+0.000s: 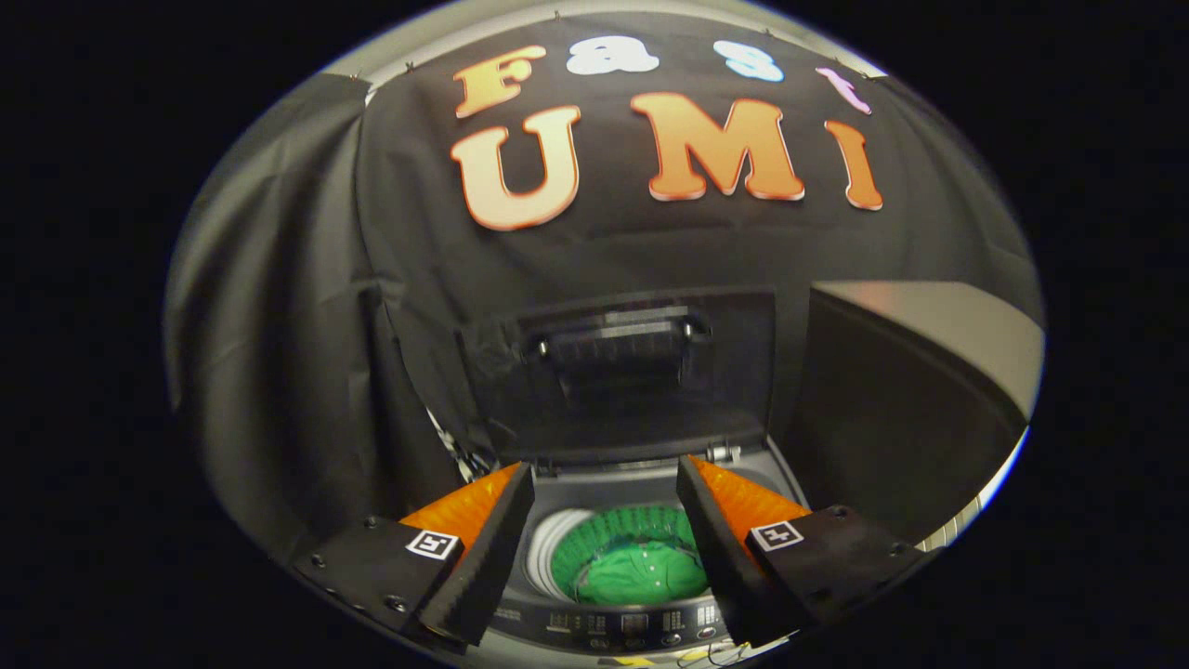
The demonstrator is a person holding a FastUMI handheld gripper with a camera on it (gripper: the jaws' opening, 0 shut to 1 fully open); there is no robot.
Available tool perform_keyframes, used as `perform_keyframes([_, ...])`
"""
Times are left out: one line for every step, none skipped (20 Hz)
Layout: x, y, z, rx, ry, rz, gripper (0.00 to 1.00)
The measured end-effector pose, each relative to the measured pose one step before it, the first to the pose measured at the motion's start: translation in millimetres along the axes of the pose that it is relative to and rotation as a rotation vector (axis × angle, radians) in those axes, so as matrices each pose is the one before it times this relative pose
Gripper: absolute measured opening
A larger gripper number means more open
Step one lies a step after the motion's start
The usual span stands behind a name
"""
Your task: Put the clothes into the washing machine and then close the washing machine lid.
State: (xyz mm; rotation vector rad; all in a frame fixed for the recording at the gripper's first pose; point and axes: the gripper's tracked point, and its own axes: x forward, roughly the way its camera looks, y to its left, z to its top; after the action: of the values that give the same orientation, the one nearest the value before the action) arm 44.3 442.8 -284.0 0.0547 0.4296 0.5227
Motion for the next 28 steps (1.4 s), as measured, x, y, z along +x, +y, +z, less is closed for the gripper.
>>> perform_keyframes([-1.17, 1.97, 21.58, 0.00796, -0.02820, 0.00785, 0.98])
perform_keyframes([2.69, 3.26, 21.37, 0.01517, -0.02819, 0.01600, 0.98])
perform_keyframes([4.66, 2.72, 16.93, 0.01568, -0.01988, 0.01535, 0.98])
perform_keyframes([5.91, -1.64, 14.08, 0.01661, -0.01691, 0.00386, 0.98])
perform_keyframes([3.88, 0.24, 17.20, 0.01510, -0.01607, 0.00414, 0.98])
perform_keyframes([8.82, -4.89, 15.73, 0.00714, -0.01724, 0.00146, 0.98])
perform_keyframes([6.45, -6.53, 12.74, -0.00026, -0.01186, -0.01622, 0.98])
perform_keyframes([9.57, -8.64, 10.59, -0.00296, -0.00246, -0.01984, 0.98])
perform_keyframes([11.60, -6.62, 6.76, -0.00294, -0.00088, -0.00896, 0.98])
perform_keyframes([11.89, -5.17, 6.59, 0.00088, -0.00250, -0.01074, 0.98])
perform_keyframes([11.88, -4.12, 3.36, -0.00259, 0.00423, -0.00936, 0.98])
perform_keyframes([14.29, -6.19, 3.06, -0.00599, 0.00573, -0.00989, 0.98])
perform_keyframes([14.16, -3.95, 1.40, -0.01217, 0.00616, -0.00929, 0.98])
perform_keyframes([12.47, -3.42, -0.78, -0.01284, 0.00906, -0.00599, 0.98])
perform_keyframes([11.91, -0.22, -1.84, -0.01344, 0.01189, -0.00104, 0.98])
perform_keyframes([12.34, -0.81, -4.55, -0.01276, 0.01541, 0.00166, 0.98])
perform_keyframes([11.43, -1.08, -2.37, -0.00902, 0.01442, 0.00020, 0.98])
perform_keyframes([12.89, -0.92, -4.47, -0.01067, 0.01821, 0.00137, 0.98])
perform_keyframes([9.95, -0.64, -6.39, -0.00656, 0.02226, -0.00071, 0.98])
perform_keyframes([11.45, 0.12, -3.85, -0.00432, 0.02099, 0.00434, 0.98])
perform_keyframes([8.64, -0.05, -7.24, -0.00659, 0.02340, 0.00191, 0.98])
perform_keyframes([8.85, -0.63, -2.33, -0.00565, 0.01348, 0.00002, 0.98])
perform_keyframes([4.55, -0.30, -2.21, -0.00462, 0.00942, -0.00200, 0.98])
perform_keyframes([4.45, -0.35, -1.70, -0.00362, 0.00094, 0.00128, 0.98])
perform_keyframes([4.79, 0.06, -2.59, -0.00393, -0.00602, -0.00231, 0.98])
perform_keyframes([6.30, -2.86, -10.22, -0.00413, 0.01566, -0.01022, 0.98])
perform_keyframes([1.46, -2.67, -4.66, -0.04273, 0.00364, -0.02056, 0.98])
perform_keyframes([4.70, -0.74, 1.26, -0.03124, -0.04820, 0.00531, 0.98])
